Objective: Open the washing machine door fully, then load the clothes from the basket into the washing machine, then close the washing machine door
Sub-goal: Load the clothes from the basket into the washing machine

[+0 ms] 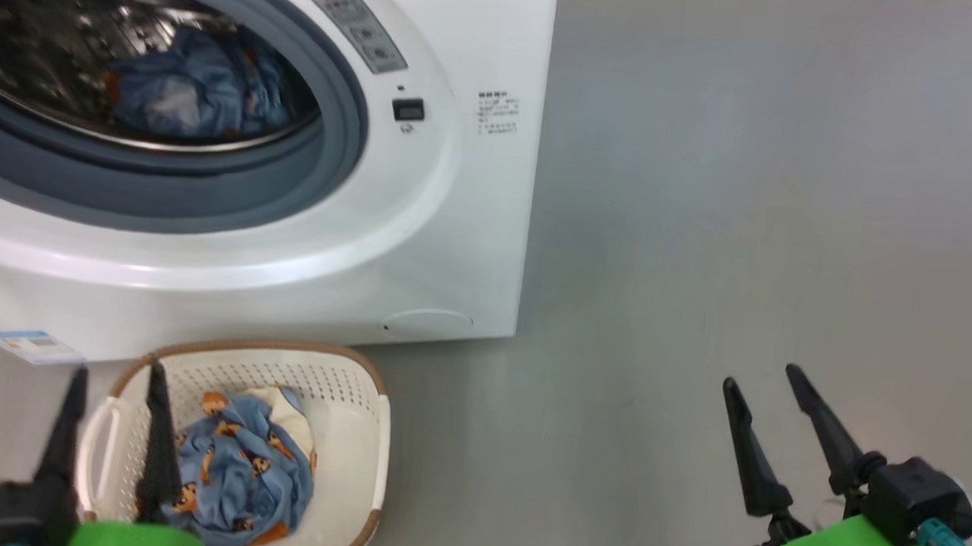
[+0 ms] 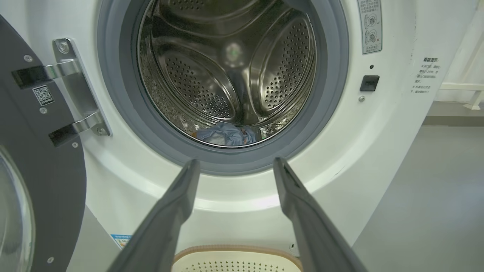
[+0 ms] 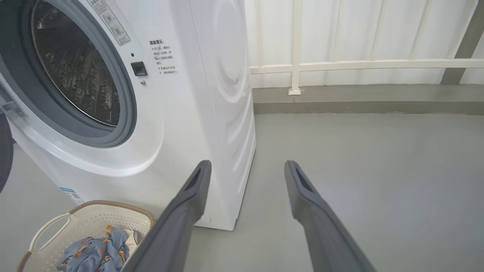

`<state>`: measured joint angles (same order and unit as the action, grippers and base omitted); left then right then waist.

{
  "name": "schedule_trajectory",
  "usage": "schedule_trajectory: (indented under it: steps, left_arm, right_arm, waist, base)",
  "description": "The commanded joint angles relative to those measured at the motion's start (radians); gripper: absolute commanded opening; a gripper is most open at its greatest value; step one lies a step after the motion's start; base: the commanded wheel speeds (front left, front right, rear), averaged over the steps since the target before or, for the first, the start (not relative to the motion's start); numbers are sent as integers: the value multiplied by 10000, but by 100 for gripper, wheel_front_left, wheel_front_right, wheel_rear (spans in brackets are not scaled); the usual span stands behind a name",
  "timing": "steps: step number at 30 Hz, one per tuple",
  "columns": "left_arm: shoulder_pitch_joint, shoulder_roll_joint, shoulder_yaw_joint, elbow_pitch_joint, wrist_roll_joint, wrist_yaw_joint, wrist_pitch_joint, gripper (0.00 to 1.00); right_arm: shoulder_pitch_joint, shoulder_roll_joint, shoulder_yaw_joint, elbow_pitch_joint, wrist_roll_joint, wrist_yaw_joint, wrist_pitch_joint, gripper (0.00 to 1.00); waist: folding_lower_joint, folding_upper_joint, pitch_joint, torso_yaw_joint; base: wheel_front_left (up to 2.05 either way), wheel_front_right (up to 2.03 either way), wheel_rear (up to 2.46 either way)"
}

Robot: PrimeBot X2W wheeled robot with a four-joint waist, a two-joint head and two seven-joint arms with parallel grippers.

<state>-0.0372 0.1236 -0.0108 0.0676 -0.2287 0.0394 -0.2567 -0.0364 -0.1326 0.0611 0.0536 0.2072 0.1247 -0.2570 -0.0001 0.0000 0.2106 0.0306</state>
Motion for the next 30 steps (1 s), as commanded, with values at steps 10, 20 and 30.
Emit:
schedule_trajectory:
  steps: [10,20,30]
  left_arm:
    - [1147,23,-24,-261,121,68,-51,100]
    - [1731,44,-272,-251,92,-7,-15,100]
    - [1863,96,-408,-184,40,-22,20,100]
  right_arm:
    - [624,165,377,10,-261,60,-47,100]
    - [1094,363,316,38,-370,60,4,100]
    - [1341,508,217,-98,-453,60,94,100]
  waist:
    - [1,0,-1406,250]
    - [1,0,-1982,180]
    - [1,0,-2223,151]
  base:
    - [0,0,0]
    - [0,0,0]
    - [0,0,0]
